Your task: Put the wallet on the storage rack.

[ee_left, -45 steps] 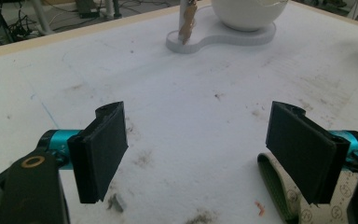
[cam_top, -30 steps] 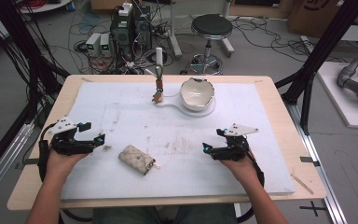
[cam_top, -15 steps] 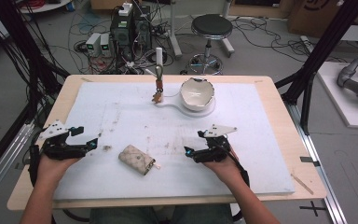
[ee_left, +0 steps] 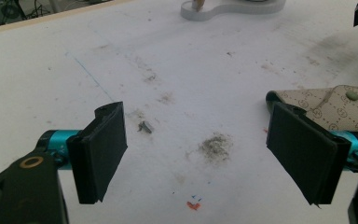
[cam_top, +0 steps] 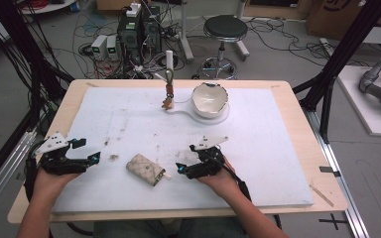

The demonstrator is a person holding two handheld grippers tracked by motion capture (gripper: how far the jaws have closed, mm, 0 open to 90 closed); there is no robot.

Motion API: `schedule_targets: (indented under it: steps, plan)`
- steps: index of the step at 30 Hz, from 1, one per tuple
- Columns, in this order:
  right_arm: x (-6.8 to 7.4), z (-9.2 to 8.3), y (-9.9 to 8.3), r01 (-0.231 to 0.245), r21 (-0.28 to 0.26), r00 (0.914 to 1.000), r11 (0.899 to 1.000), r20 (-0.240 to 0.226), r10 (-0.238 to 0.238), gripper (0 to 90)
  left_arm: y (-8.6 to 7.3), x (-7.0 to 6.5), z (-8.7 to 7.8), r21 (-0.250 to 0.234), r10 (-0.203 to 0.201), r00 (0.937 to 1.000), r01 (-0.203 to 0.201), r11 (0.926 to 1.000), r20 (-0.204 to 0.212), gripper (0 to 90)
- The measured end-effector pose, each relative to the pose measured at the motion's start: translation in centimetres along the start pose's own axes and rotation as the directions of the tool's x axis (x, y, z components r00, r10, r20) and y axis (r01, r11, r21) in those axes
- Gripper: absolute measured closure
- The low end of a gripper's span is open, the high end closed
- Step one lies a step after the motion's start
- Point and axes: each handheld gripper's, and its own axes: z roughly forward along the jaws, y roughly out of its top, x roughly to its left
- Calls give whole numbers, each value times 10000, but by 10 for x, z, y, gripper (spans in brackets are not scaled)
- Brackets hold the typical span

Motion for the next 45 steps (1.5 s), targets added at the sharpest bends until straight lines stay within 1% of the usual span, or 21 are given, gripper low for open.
schedule_targets:
  steps: [3, 8, 12, 20, 24, 25, 26, 29, 31, 33, 34, 35, 37, 39, 43, 45]
  plan:
    - [8, 8, 3, 80, 74, 9997, 9999, -248, -79, 172, -1, -1, -1, -7, 38, 10000, -38, 10000, -7, 200]
    - [21, 22, 8, 256, 254, 9983, 9993, -532, -242, 172, -3, -1, -3, 64, 68, 10000, -68, 10000, -36, 200]
    - [29, 33, 12, 332, 337, 9969, 9989, -725, -307, 172, -5, -1, -4, 75, 30, 10000, -29, 10000, -74, 200]
    - [46, 52, 17, 432, 545, 9933, 9976, -1094, -371, 172, -5, -2, -5, 168, 124, 9999, -123, 9998, -81, 200]
    - [53, 61, 17, 657, 680, 9912, 9955, -1193, -572, 172, -5, -2, -5, 175, 162, 9998, -161, 9997, -93, 200]
    - [55, 62, 17, 643, 745, 9909, 9951, -1233, -548, 171, -5, -2, -6, 187, 161, 9998, -159, 9997, -103, 200]
    - [57, 64, 16, 646, 791, 9909, 9948, -1228, -546, 171, -5, -2, -6, 182, 155, 9998, -153, 9997, -104, 200]
    - [60, 68, 16, 841, 936, 9906, 9921, -1153, -731, 172, -5, -2, -6, 188, 129, 9998, -126, 9997, -121, 200]
    - [63, 71, 16, 920, 1184, 9906, 9887, -1121, -787, 172, -6, -1, -5, 235, 143, 9998, -140, 9996, -118, 200]
    - [65, 74, 17, 1260, 1413, 9892, 9819, -923, -1136, 172, -6, -2, -5, 261, 166, 9998, -162, 9995, -131, 200]
    - [66, 75, 17, 1312, 1522, 9887, 9796, -918, -1181, 172, -6, -2, -4, 250, 166, 9998, -162, 9996, -127, 200]
    - [67, 76, 17, 1378, 1618, 9888, 9772, -794, -1263, 172, -6, -2, -4, 272, 181, 9998, -177, 9995, -122, 200]
    - [70, 78, 17, 1506, 1863, 9877, 9709, -707, -1397, 172, -6, -2, -4, 307, 199, 9997, -194, 9993, -132, 200]
    - [72, 79, 17, 1692, 1905, 9853, 9670, -577, -1610, 172, -6, -3, -3, 317, 188, 9997, -184, 9993, -126, 200]
    - [71, 79, 17, 1662, 1918, 9857, 9673, -591, -1577, 182, -6, -4, -2, 340, 195, 9997, -191, 9992, -111, 200]
    - [71, 78, 17, 1675, 1858, 9855, 9682, -604, -1589, 240, -6, -4, -2, 342, 198, 9997, -194, 9992, -121, 200]
